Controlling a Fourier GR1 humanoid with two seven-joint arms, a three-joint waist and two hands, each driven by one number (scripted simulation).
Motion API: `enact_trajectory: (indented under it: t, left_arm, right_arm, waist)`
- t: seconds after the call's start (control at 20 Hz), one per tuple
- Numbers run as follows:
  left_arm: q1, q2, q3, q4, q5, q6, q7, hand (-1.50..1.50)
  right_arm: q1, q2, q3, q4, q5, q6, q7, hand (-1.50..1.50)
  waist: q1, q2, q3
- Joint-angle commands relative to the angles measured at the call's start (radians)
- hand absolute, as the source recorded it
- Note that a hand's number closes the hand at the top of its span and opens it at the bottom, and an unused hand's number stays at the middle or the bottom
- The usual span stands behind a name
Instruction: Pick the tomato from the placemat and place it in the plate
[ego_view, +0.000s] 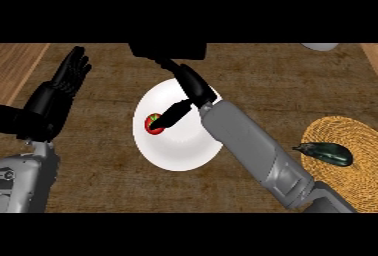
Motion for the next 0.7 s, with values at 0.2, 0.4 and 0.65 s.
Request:
enact_trajectory:
  t: [0.2, 0.4, 0.65]
  left_arm:
    - [0.045, -0.02, -0.005, -0.047, -0.031, 0.036, 0.01, 0.0]
    - [0.035, 0.024, 0.033, -0.035, 0.008, -0.018, 0.004, 0.0]
    - [0.013, -0.008, 0.014, -0.054, -0.011, 0.017, 0.036, 0.0]
  right_arm:
    - [-0.039, -0.066, -0.187, 0.187, -0.09, 0.142, -0.135, -1.5]
    - [-0.06, -0.13, -0.252, 0.283, -0.103, 0.233, -0.209, -1.5]
    - [-0.058, -0.197, -0.283, 0.362, -0.081, 0.35, -0.326, -1.5]
  waist:
    - [-0.032, -0.005, 0.0]
    - [-0.028, -0.002, 0.0]
    - [-0.027, -0.001, 0.001]
